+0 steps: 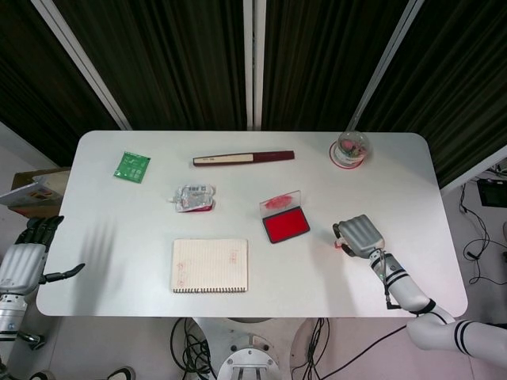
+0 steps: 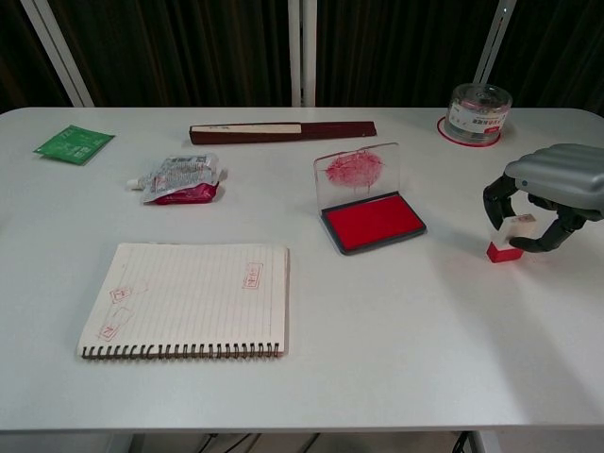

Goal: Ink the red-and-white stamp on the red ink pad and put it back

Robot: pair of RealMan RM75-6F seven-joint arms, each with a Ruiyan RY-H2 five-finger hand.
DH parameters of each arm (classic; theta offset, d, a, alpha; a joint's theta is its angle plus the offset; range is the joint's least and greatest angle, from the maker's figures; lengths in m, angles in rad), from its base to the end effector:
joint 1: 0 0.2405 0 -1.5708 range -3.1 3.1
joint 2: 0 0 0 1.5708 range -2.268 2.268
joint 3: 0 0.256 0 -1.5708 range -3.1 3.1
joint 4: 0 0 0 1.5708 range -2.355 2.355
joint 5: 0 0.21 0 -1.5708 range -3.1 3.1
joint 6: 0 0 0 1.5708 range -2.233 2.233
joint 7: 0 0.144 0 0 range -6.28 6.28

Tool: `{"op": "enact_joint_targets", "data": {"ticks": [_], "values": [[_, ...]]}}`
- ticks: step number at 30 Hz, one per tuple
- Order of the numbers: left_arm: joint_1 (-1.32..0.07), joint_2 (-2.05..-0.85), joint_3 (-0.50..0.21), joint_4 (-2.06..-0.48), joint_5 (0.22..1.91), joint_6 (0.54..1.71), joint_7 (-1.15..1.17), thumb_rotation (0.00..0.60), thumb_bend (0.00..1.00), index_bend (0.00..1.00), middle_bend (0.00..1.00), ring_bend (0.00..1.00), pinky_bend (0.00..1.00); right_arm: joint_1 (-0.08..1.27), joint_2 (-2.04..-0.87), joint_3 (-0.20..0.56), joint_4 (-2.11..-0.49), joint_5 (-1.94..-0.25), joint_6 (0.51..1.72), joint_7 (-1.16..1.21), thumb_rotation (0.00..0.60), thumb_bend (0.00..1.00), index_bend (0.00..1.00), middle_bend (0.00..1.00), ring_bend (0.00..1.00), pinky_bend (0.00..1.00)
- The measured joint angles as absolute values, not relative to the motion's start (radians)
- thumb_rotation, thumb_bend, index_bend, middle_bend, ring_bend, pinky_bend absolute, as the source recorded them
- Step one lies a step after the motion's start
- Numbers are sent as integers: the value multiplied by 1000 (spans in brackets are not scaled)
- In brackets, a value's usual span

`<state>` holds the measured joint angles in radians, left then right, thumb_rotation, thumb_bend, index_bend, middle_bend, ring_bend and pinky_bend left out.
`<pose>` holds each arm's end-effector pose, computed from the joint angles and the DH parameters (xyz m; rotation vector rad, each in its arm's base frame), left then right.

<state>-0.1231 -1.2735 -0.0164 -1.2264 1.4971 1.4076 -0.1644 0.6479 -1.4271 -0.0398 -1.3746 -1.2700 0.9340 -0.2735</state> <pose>-0.3714 0.1923 0.1370 -1.4436 -0.9088 -0.8075 -0.2470 -0.3114 0.0058 2.0075 -0.8199 0.6083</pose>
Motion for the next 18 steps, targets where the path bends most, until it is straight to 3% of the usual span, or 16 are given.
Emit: {"op": "enact_joint_targets", "data": {"ticks": [18], "values": [[-123,-1272,-15,-1222,1496,1406,-171,264,84,1,81,79,193,638,-1420,-16,-1383,-1276,896,-291,600,301,488,443,915,1000]]}}
